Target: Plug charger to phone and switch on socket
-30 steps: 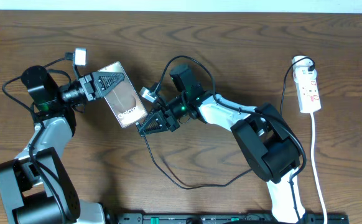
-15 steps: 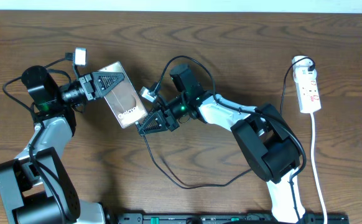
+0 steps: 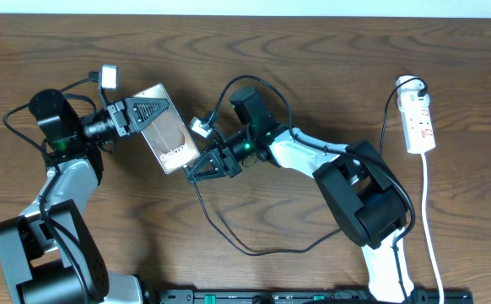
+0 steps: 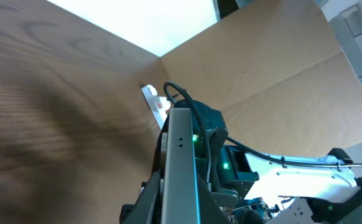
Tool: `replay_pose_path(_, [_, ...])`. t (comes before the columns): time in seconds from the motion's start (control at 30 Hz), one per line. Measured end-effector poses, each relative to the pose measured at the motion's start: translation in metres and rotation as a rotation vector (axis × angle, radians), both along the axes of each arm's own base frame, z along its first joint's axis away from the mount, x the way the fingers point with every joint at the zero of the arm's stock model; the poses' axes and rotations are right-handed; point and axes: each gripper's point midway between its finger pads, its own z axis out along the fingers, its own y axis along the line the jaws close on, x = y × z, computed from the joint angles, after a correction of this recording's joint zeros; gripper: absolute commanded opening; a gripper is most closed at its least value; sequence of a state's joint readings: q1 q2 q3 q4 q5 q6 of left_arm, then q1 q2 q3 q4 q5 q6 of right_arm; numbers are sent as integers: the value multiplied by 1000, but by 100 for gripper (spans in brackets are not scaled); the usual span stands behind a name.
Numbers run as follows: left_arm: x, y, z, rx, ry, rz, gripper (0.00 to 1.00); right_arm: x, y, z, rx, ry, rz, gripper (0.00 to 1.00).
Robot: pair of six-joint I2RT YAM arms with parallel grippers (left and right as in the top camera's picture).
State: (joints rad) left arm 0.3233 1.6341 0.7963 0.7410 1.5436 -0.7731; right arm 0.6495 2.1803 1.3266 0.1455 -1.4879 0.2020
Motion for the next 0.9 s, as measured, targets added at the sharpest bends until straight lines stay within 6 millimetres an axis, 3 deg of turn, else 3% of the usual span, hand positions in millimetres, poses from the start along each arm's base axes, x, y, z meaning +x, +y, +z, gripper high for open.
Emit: replay_pose_path(0.9, [1,1,0,15,-32,5,7,1,1,2,0,3,-1,1])
